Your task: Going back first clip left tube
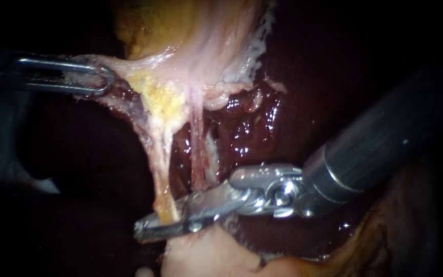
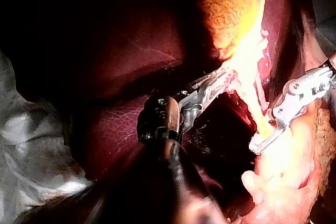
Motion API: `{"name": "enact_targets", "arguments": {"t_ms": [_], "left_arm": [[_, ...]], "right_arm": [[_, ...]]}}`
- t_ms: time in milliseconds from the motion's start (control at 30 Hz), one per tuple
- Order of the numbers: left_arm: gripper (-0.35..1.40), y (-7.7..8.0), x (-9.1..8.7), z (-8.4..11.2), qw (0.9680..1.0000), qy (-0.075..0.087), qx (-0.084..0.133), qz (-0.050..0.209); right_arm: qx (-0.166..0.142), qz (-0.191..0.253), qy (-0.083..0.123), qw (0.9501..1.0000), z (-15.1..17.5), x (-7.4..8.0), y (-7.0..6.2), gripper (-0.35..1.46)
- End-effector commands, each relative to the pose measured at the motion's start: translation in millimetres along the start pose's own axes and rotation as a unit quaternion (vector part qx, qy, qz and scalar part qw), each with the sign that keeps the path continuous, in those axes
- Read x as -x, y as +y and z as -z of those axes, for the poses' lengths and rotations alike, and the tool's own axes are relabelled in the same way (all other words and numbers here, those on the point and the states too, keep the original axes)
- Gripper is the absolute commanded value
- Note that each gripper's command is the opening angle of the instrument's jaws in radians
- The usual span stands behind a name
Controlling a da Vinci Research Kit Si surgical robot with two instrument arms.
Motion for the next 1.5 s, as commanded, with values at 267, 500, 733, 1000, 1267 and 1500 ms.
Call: {"name": "enact_targets", "arguments": {"t_ms": [267,500,733,1000,1267,1500], "left_arm": [[-0.35,0.0,0.0,0.0,1.0000,0.000,0.000,0.000],[-0.35,0.0,0.1,0.0,1.0000,0.000,0.000,-0.001],[-0.35,0.0,0.2,0.0,1.0000,0.000,0.000,-0.001],[-0.35,0.0,0.3,0.0,1.0000,0.000,0.000,-0.001],[-0.35,0.0,0.3,-0.1,1.0000,0.000,0.000,-0.001],[-0.35,0.0,0.4,-0.1,1.0000,0.000,0.000,-0.001]], "right_arm": [[0.000,0.000,0.000,1.0000,0.0,0.1,0.1,-0.26],[0.000,0.004,0.031,0.9995,-0.9,0.7,0.4,0.38],[0.007,0.005,0.037,0.9993,-1.6,1.1,0.5,0.44],[0.118,0.071,0.076,0.9876,-0.8,1.2,1.9,0.49],[0.165,0.134,0.060,0.9752,1.0,1.7,2.7,0.50],[0.168,0.166,0.046,0.9708,2.3,1.5,1.7,0.50]]}}
